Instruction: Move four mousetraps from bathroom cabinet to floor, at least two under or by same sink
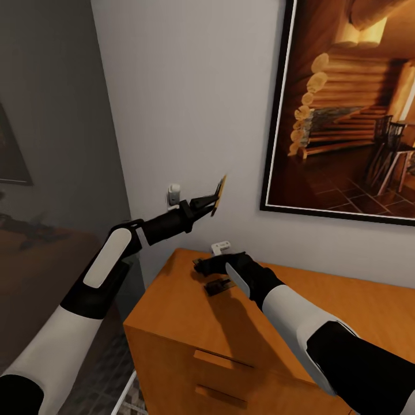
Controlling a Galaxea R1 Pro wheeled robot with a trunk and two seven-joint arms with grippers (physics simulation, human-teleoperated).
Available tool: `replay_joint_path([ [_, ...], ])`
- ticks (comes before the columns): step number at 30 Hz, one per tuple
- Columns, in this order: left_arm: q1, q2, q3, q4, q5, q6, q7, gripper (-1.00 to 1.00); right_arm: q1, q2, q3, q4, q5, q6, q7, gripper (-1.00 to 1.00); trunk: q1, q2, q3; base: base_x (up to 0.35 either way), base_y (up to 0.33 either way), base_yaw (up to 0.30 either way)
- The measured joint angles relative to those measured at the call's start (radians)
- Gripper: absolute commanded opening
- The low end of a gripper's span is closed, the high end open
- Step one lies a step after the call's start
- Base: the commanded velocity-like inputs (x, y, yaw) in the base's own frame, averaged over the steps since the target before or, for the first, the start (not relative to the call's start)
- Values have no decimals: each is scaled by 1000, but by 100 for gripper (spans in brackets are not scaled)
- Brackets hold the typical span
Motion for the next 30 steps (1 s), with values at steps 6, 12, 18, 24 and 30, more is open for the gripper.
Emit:
replay_joint_path([
  [6,34,34,2,-1,0,-2,-5,-100,0,0,3,-1,1,-26,-2,100,0,0,0,0,0,0],
  [12,38,68,1,-1,0,-2,-5,-100,0,0,3,1,-3,-15,-4,100,0,0,0,0,0,0],
  [18,38,85,1,-1,0,-2,-5,-100,0,0,3,10,-7,-5,-15,100,0,0,0,0,0,0],
  [24,38,84,-1,-1,0,-4,-5,-100,0,0,0,6,-10,48,-127,100,0,0,0,0,0,0],
  [30,38,84,-1,0,0,-4,-5,-100,1,0,-1,1,-4,61,-131,100,0,0,0,0,10,0],
])
